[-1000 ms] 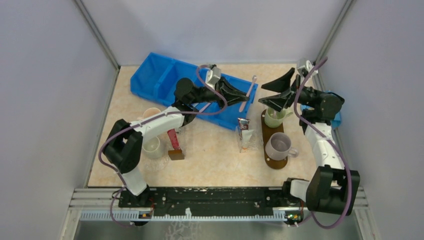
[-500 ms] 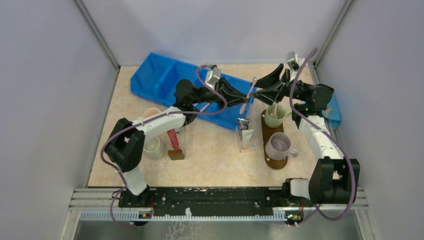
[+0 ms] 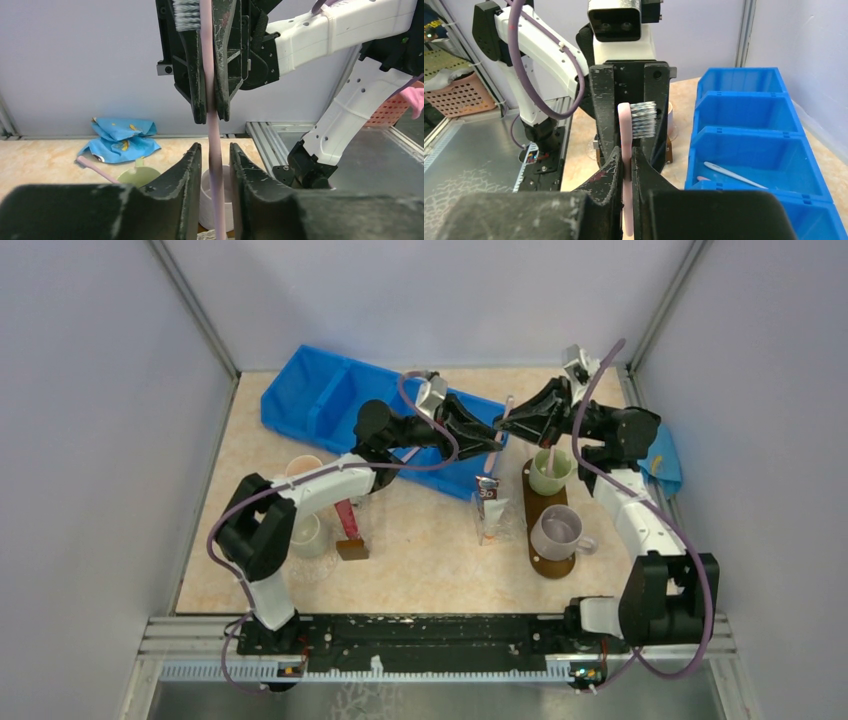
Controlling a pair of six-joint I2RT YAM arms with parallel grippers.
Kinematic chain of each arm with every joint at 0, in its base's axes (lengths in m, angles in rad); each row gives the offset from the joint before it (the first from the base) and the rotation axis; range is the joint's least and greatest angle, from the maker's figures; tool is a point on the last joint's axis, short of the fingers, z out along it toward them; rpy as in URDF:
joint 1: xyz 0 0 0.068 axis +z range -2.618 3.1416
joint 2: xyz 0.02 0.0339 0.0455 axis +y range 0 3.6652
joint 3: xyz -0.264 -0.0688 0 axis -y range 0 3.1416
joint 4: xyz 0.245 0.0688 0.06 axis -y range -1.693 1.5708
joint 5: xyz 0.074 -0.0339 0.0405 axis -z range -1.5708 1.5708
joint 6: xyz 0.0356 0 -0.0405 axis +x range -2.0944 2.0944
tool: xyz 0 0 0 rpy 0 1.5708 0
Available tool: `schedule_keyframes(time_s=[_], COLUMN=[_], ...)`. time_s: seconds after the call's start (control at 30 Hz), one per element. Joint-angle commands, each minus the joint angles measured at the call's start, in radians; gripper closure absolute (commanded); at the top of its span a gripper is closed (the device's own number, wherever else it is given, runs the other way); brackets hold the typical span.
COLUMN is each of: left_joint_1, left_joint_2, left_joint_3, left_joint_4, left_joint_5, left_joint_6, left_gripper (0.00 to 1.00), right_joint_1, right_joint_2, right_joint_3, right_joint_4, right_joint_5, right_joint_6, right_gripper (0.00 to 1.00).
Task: Prepare toiletry sets of a toothbrush and toothpaste on the tray
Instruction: Place the toothbrush in the cup.
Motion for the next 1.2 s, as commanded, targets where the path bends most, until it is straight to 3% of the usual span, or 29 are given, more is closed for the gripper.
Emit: schedule_keyframes(time_s=[0.0, 0.1, 0.33, 0.57, 0.77, 0.97, 1.07, 1.17], left_joint_1=[-0.007, -0.001, 0.023, 0.027, 0.027, 0.027, 0.027, 0.027], left_joint_2=[-0.032, -0.103, -0.304, -0.375, -0.383, -0.382, -0.387, -0.396], left_joint_3=[-0.007, -0.07, -0.259, -0.285, -0.283, -0.281, -0.283, -0.287], left_joint_4=[0.031, 0.025, -0.005, -0.156, -0.19, -0.205, -0.216, -0.219], left_joint_5=[-0.008, -0.047, -0.198, -0.335, -0.363, -0.382, -0.396, -0.398], left_joint_6=[0.042, 0.121, 0.375, 0.542, 0.57, 0.589, 0.602, 0.608], left_gripper=[0.58, 0.39, 0.17, 0.14, 0.14, 0.14, 0.14, 0.13], right_joint_1=[-0.011, -0.063, -0.229, -0.381, -0.556, -0.633, -0.678, -0.717], right_joint_2=[-0.047, -0.078, -0.161, -0.211, -0.265, -0.308, -0.306, -0.276], right_joint_3=[0.025, 0.016, -0.017, -0.065, -0.171, -0.254, -0.289, -0.342], right_joint_4=[0.05, 0.026, -0.111, -0.158, -0.095, -0.071, 0.055, 0.321], right_joint_5=[-0.009, -0.025, -0.114, -0.219, -0.237, -0.272, -0.301, -0.321], right_joint_6=[-0.003, -0.003, -0.023, -0.025, 0.023, 0.034, 0.112, 0.311], right_gripper=[1.0, 1.0, 1.0, 1.0, 1.0, 1.0, 1.0, 1.0])
